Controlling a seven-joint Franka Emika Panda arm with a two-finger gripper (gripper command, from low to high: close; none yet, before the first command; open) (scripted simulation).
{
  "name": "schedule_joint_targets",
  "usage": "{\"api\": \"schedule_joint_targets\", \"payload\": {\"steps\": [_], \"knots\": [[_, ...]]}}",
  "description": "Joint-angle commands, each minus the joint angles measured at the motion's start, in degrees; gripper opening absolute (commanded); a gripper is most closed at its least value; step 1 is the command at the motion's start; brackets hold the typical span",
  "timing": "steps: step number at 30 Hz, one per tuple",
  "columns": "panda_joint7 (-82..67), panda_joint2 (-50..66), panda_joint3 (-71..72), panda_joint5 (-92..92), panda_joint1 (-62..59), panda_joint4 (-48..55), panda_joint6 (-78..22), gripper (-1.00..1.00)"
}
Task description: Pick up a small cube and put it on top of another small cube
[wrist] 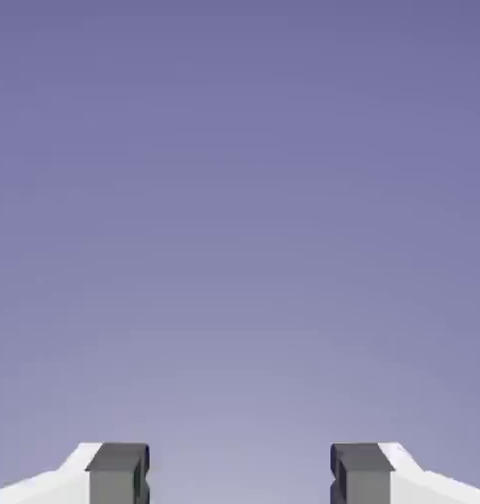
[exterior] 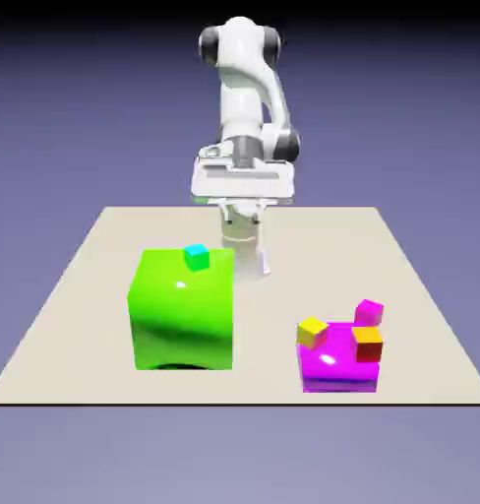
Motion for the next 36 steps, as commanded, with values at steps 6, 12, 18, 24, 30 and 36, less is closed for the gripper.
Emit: {"api": "schedule_joint_targets", "payload": {"steps": [6, 12, 18, 24, 30, 36], "knots": [[4.67, 11.60, 12.46, -5.91, -0.61, 3.29, -5.62, 0.00], [9.35, 23.20, 24.92, -11.82, -1.22, 6.58, -11.24, 0.00], [14.02, 34.80, 37.38, -17.73, -1.83, 9.87, -16.86, 0.00], [17.95, 44.55, 47.85, -22.70, -2.34, 12.63, -21.59, 0.00], [26.02, 51.83, 37.48, -33.86, 5.68, 14.66, -17.58, 0.00], [31.38, 56.65, 30.60, -41.25, 11.01, 16.00, -14.92, -1.00]]}}
